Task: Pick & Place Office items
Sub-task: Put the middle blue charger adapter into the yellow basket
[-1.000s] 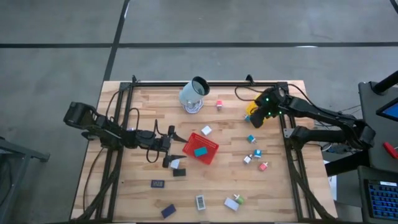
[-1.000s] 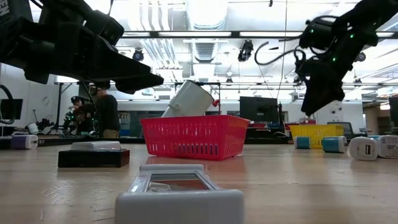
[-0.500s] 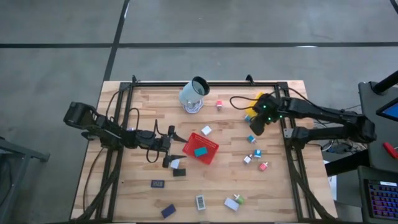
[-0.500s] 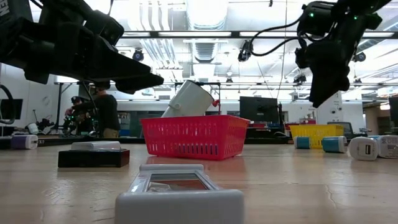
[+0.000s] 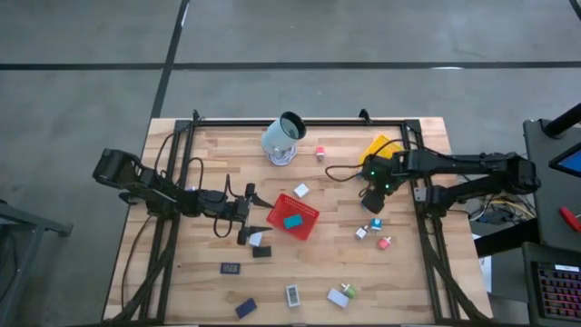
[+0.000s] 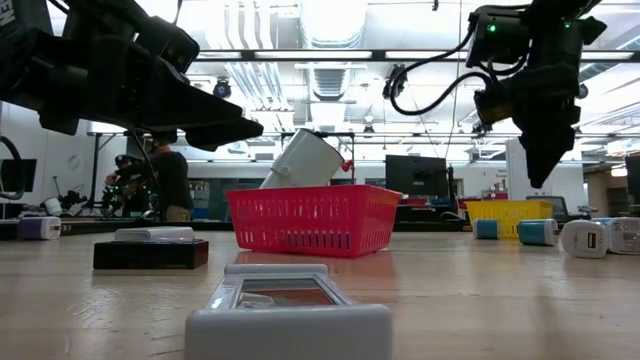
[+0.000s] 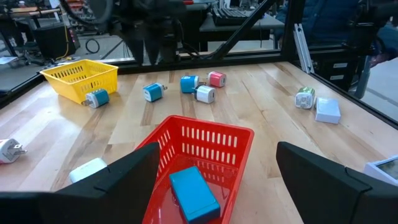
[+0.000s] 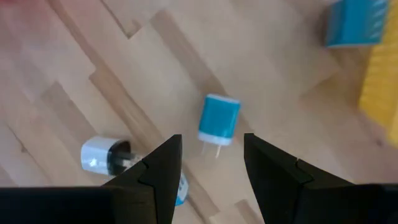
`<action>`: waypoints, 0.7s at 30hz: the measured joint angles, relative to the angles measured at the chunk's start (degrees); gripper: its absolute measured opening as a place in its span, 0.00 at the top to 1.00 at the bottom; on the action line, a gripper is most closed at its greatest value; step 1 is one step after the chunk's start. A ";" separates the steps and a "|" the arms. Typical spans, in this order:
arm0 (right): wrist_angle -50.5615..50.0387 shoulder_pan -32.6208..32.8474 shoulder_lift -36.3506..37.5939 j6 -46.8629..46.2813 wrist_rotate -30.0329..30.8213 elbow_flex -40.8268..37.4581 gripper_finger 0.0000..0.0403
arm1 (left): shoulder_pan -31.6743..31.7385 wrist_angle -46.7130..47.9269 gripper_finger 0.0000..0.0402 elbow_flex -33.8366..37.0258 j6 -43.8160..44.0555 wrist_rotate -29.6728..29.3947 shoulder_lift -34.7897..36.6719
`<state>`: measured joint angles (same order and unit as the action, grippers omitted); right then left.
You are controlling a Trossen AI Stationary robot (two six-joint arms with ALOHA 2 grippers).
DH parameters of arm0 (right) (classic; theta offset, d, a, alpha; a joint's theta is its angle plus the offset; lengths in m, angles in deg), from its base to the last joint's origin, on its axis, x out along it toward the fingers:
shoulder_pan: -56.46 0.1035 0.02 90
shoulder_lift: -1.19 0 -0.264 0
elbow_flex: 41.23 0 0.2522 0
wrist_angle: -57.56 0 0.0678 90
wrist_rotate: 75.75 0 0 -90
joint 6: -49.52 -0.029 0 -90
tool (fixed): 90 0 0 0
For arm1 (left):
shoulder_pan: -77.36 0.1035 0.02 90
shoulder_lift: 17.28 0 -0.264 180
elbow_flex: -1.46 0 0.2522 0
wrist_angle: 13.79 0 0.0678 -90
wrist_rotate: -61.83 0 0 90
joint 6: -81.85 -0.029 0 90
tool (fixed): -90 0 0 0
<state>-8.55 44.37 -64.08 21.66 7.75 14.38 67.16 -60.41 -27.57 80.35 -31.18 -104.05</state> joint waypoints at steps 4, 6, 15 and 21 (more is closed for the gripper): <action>0.13 2.67 -1.16 -2.47 0.06 0.31 0.58 | 0.00 0.00 0.18 0.00 0.00 0.00 0.01; 0.24 3.66 -1.54 -3.66 0.44 0.38 0.58 | -0.01 0.00 0.18 0.00 0.00 0.00 0.01; 0.49 4.37 -5.01 -5.22 3.18 0.78 0.58 | 0.00 -0.02 0.18 0.00 -0.02 0.00 -0.01; 0.62 4.35 -8.44 -5.40 3.72 0.79 0.58 | 0.01 -0.02 0.18 0.00 -0.04 0.00 -0.01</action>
<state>-7.93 48.72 -72.52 16.26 11.46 15.17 67.17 -60.43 -27.57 80.31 -31.18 -104.07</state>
